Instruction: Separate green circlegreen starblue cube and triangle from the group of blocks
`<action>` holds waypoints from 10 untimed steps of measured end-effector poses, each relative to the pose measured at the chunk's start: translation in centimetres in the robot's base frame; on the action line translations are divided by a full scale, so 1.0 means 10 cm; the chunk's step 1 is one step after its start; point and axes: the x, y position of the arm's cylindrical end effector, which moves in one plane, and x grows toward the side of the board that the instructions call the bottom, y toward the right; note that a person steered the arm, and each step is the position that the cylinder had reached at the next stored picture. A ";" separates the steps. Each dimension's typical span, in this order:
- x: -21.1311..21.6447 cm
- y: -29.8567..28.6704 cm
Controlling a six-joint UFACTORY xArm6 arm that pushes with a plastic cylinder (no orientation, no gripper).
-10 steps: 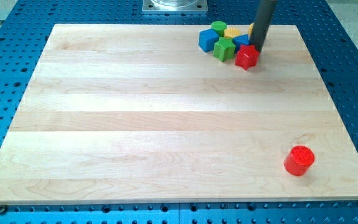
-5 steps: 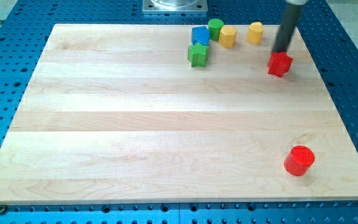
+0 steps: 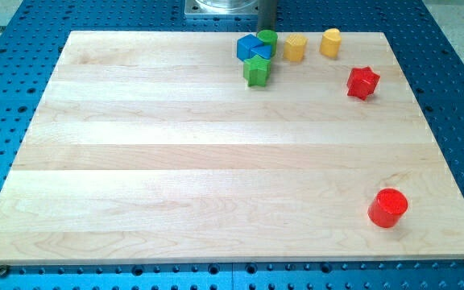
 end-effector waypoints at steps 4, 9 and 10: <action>0.88 -0.96; 0.81 0.22; 0.71 0.30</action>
